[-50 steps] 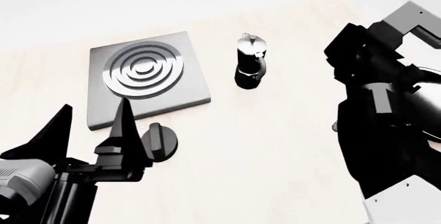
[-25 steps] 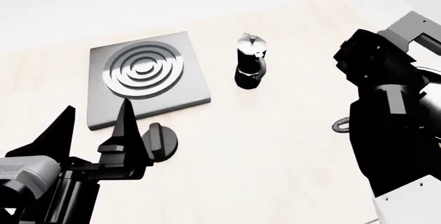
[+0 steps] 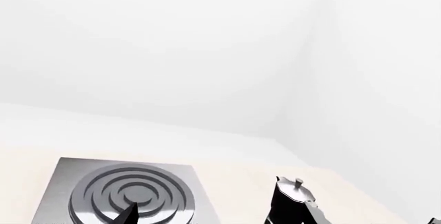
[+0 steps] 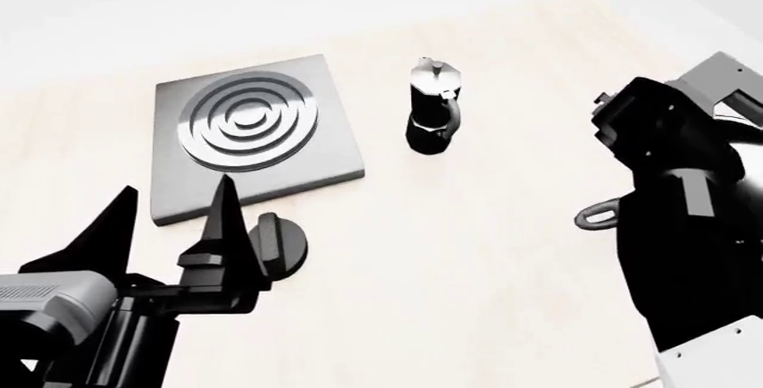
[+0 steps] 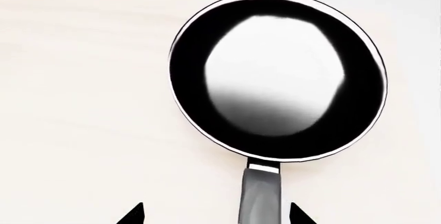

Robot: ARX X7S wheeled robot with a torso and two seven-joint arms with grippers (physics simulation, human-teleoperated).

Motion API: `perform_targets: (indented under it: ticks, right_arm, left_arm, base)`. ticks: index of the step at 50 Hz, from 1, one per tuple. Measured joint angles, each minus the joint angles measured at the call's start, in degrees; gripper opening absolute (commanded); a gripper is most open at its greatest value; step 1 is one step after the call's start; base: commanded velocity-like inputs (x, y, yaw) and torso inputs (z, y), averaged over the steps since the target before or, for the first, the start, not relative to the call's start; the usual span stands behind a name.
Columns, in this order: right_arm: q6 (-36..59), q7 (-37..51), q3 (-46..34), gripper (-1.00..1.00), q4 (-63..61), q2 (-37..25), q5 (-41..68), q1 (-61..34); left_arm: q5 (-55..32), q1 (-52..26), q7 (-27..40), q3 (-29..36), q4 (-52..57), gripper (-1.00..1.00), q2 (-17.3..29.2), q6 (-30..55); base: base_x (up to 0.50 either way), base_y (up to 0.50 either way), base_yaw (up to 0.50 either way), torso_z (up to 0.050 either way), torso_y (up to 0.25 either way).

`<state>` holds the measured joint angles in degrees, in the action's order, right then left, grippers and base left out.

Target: Put the frying pan on the stove.

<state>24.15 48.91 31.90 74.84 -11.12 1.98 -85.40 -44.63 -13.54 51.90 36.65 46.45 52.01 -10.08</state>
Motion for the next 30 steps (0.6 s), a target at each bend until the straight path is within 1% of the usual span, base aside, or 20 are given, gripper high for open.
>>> perform_targets:
  ticks: [17, 30]
  right_arm:
    - [-1.2, -0.9, 1.7, 1.0, -0.4, -1.2, 1.0, 2.7]
    - [-2.2, -1.0, 1.3, 1.0, -0.5, -1.2, 0.3, 5.2]
  left_arm:
    - [0.2, 0.0, -0.3, 0.4, -0.4, 1.0, -0.5, 0.4]
    - [0.2, 0.0, -0.5, 0.5, -0.6, 1.0, -0.7, 0.5]
  base:
    - [0.0, 0.0, 0.0, 0.0, 0.0]
    - [0.0, 0.0, 0.0, 0.0, 0.0]
